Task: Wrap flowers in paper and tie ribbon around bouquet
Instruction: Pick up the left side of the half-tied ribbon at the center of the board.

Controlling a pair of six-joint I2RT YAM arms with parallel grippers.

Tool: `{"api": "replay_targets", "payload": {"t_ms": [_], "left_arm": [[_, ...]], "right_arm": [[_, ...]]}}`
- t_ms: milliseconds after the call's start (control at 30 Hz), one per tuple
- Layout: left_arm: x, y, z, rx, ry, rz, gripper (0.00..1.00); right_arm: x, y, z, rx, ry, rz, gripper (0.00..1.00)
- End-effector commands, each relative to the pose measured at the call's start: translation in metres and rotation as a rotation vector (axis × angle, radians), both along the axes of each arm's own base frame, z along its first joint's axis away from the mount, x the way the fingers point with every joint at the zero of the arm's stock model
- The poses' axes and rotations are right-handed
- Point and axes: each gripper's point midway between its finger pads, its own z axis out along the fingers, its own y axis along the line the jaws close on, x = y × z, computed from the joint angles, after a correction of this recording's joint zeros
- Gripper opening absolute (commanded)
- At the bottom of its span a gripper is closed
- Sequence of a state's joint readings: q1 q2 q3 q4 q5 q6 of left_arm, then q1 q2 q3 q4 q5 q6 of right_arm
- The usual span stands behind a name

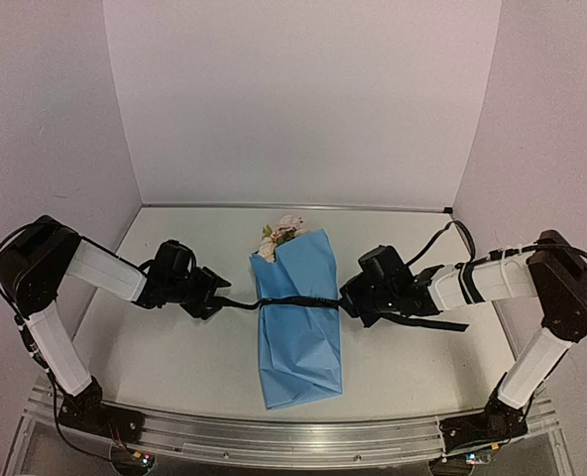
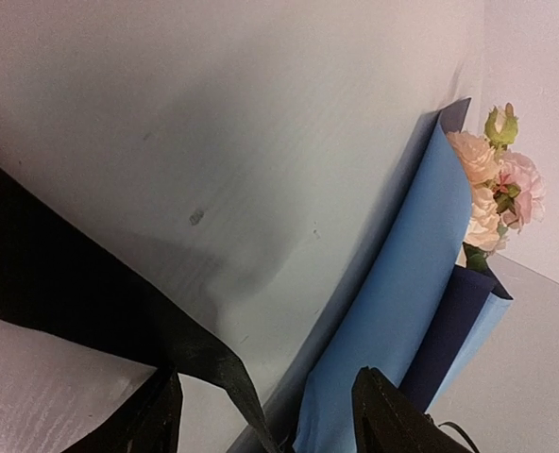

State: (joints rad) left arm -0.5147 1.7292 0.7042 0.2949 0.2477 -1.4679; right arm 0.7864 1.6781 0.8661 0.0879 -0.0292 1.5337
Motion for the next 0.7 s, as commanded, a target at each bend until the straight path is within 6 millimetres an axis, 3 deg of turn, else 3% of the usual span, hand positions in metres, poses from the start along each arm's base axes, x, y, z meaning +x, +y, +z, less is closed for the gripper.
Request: {"api": "replay_targets", "payload": {"t_ms": [0, 267, 367, 533, 667], "left_arm": [[-0.001, -0.014, 0.009, -0.010, 0.006, 0.030, 0.62], [-0.008, -0.028, -0.009, -0.060, 0.064, 0.042, 0.54], [-0.007, -0.027, -0.012, -0.066, 0.065, 0.059, 0.41], [-0.009, -0.026, -0.027, -0.118, 0.079, 0.088, 0.04], [-0.008, -0.015, -0.028, -0.129, 0.050, 0.122, 0.00]], "right_arm": [[0.007, 0.004, 0.003, -0.015, -0.020, -0.006, 0.00], [0.006, 0.003, 0.001, -0.016, -0.016, -0.006, 0.00], [0.006, 0.003, 0.002, -0.016, -0.017, -0.005, 0.00], [0.006, 0.002, 0.003, -0.015, -0.022, -0.005, 0.00], [0.004, -0.005, 0.005, -0.026, -0.035, -0.016, 0.00]]}}
